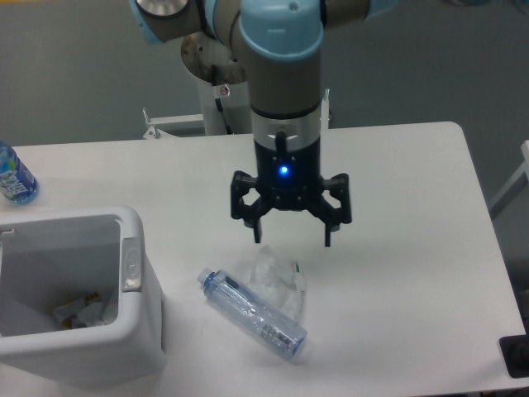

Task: Place the trash in the trash can
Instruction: 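Lower the gripper onto the crumpled clear plastic bag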

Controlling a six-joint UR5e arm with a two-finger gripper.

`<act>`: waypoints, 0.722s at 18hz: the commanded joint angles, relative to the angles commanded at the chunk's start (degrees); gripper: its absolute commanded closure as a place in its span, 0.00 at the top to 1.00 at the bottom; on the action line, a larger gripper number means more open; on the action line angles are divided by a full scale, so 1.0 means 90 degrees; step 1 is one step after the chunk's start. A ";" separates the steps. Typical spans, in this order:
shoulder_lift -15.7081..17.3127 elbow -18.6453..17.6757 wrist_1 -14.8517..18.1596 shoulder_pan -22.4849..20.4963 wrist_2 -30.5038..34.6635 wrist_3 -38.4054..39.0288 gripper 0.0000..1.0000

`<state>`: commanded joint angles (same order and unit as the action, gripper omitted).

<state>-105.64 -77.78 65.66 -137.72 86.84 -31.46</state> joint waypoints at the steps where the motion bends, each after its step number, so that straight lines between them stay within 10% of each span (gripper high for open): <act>1: -0.0020 -0.0059 -0.0020 0.0000 0.0000 -0.0010 1.00; 6: -0.0156 -0.0497 -0.0068 -0.0020 0.0107 -0.0010 1.00; 13: -0.0312 -0.2089 -0.0879 0.0078 0.0156 0.0371 1.00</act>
<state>-108.45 -96.58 57.75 -137.02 88.24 -28.12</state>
